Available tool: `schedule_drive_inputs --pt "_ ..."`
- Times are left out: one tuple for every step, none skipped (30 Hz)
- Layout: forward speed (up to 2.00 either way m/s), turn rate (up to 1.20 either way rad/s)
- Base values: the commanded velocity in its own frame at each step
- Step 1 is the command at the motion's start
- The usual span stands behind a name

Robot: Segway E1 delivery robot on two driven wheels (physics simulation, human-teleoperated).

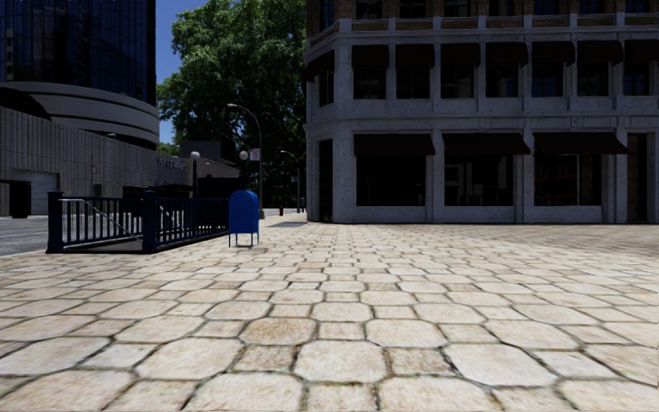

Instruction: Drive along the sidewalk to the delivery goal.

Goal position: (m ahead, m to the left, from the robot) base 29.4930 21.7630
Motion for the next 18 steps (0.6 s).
schedule_drive_inputs --pt "1.70 0.18" --pt "1.70 0.62" --pt "1.70 0.62" --pt "1.70 0.80" --pt "1.70 1.02" --pt "1.70 1.20" --pt "1.70 1.20" --pt "1.70 1.20" --pt "1.70 1.20" --pt "1.70 1.20" --pt "1.70 1.20" --pt "1.70 1.20" --pt "1.70 1.20" --pt "1.70 1.20" --pt "1.70 1.20" --pt "1.70 1.20" --pt "1.70 1.20" --pt "1.70 1.20"
